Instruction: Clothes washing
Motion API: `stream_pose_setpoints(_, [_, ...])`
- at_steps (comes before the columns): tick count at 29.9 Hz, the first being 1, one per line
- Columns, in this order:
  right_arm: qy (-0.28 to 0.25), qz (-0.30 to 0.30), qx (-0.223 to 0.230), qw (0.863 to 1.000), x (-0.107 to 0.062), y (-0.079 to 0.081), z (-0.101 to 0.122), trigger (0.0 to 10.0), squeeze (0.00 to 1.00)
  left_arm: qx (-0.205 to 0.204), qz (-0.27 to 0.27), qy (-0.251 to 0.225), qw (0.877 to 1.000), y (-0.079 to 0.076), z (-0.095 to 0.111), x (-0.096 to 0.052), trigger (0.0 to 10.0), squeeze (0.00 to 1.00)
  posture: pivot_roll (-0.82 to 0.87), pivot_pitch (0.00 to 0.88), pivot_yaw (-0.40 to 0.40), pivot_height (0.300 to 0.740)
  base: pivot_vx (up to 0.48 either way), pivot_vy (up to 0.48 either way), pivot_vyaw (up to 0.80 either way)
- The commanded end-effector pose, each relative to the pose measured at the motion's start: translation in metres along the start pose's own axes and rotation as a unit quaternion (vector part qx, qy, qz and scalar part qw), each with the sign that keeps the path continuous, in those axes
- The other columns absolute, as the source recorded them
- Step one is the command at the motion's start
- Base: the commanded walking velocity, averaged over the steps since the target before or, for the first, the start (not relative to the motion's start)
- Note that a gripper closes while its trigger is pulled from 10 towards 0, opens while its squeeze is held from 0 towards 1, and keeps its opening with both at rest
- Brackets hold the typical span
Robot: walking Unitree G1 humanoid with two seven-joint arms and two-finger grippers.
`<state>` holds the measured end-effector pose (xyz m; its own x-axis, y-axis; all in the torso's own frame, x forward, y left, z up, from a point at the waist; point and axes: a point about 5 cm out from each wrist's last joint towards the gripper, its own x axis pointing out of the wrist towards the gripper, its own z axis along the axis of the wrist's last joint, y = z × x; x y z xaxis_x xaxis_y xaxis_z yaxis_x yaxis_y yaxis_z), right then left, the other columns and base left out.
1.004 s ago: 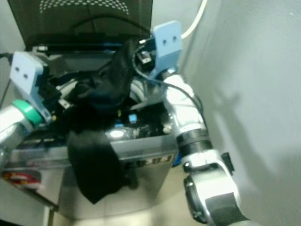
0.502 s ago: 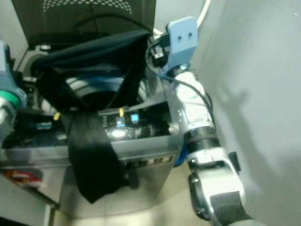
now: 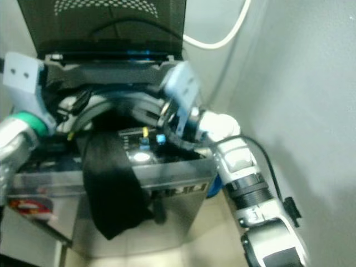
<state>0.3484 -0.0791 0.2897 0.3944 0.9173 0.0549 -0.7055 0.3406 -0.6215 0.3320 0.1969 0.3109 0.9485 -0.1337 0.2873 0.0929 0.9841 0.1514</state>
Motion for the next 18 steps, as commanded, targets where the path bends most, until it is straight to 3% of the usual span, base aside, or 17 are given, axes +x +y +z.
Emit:
stream_pose_setpoints(1, [0.031, 0.008, -0.046, 0.998, 0.0, -0.006, -0.002, 10.0, 0.0, 0.015, 0.068, -0.01, 0.998, 0.017, 0.002, 0.002, 10.0, 0.0, 0.1, 0.111, 0.043, 0.74, 0.0, 0.0, 0.0])
stream_pose_setpoints(2, [0.031, 0.008, -0.046, 0.998, 0.0, -0.006, -0.002, 10.0, 0.0, 0.015, 0.068, -0.01, 0.998, 0.017, 0.002, 0.002, 10.0, 0.0, 0.1, 0.111, 0.043, 0.74, 0.0, 0.0, 0.0])
stream_pose_setpoints(3, [0.039, 0.007, -0.062, 0.997, -0.001, -0.011, -0.001, 10.0, 0.0, 0.027, 0.114, -0.019, 0.993, 0.027, 0.005, 0.002, 10.0, 0.0, 0.1, 0.112, 0.041, 0.74, 0.0, 0.0, 0.0])
stream_pose_setpoints(4, [0.039, 0.007, -0.062, 0.997, -0.001, -0.011, -0.001, 10.0, 0.0, 0.027, 0.114, -0.019, 0.993, 0.027, 0.005, 0.002, 10.0, 0.0, 0.1, 0.112, 0.041, 0.74, 0.0, 0.0, 0.0])
stream_pose_setpoints(5, [-0.009, -0.034, -0.03, 0.999, -0.003, -0.024, 0.012, 10.0, 0.0, 0.033, 0.11, -0.02, 0.993, 0.03, 0.005, 0.001, 10.0, 0.0, 0.1, 0.113, 0.036, 0.74, 0.0, 0.0, 0.0])
stream_pose_setpoints(8, [-0.039, -0.051, -0.012, 0.998, -0.004, -0.028, 0.018, 10.0, 0.0, 0.04, 0.085, -0.022, 0.995, 0.024, 0.004, -0.001, 10.0, 0.0, 0.1, 0.113, 0.036, 0.74, 0.0, 0.0, 0.0])
stream_pose_setpoints(10, [-0.084, -0.076, 0.035, 0.993, -0.009, -0.031, 0.026, 10.0, 0.0, 0.007, -0.039, -0.043, 0.998, -0.006, 0.008, -0.009, 10.0, 0.0, 0.11, 0.117, 0.035, 0.74, 0.0, 0.0, 0.0])
stream_pose_setpoints(11, [-0.084, -0.076, 0.035, 0.993, -0.009, -0.031, 0.026, 10.0, 0.0, 0.007, -0.039, -0.043, 0.998, -0.006, 0.008, -0.009, 10.0, 0.0, 0.11, 0.117, 0.035, 0.74, 0.0, 0.0, 0.0])
stream_pose_setpoints(12, [-0.099, -0.089, 0.048, 0.99, -0.011, -0.032, 0.027, 10.0, 0.0, -0.029, -0.093, -0.053, 0.994, -0.018, 0.012, -0.014, 10.0, 0.0, 0.11, 0.117, 0.035, 0.74, 0.0, 0.0, 0.0])
stream_pose_setpoints(14, [-0.13, -0.109, 0.085, 0.982, -0.013, -0.031, 0.028, 10.0, 0.0, -0.056, -0.215, -0.066, 0.973, -0.042, 0.02, -0.03, 10.0, 0.0, 0.11, 0.121, 0.032, 0.74, 0.0, 0.0, 0.0])
stream_pose_setpoints(15, [-0.13, -0.109, 0.085, 0.982, -0.013, -0.031, 0.028, 10.0, 0.0, -0.056, -0.215, -0.066, 0.973, -0.042, 0.02, -0.03, 10.0, 0.0, 0.11, 0.121, 0.032, 0.74, 0.0, 0.0, 0.0])
stream_pose_setpoints(17, [-0.152, -0.136, 0.121, 0.971, -0.016, -0.026, 0.024, 10.0, 0.0, -0.007, -0.328, -0.031, 0.944, -0.053, 0.014, -0.057, 10.0, 0.0, 0.12, 0.128, 0.04, 0.74, 0.0, 0.0, 0.0])
stream_pose_setpoints(18, [-0.155, -0.144, 0.129, 0.969, -0.018, -0.024, 0.021, 10.0, 0.0, 0.007, -0.354, -0.013, 0.935, -0.053, 0.01, -0.066, 10.0, 0.0, 0.12, 0.128, 0.04, 0.74, 0.0, 0.0, 0.0])
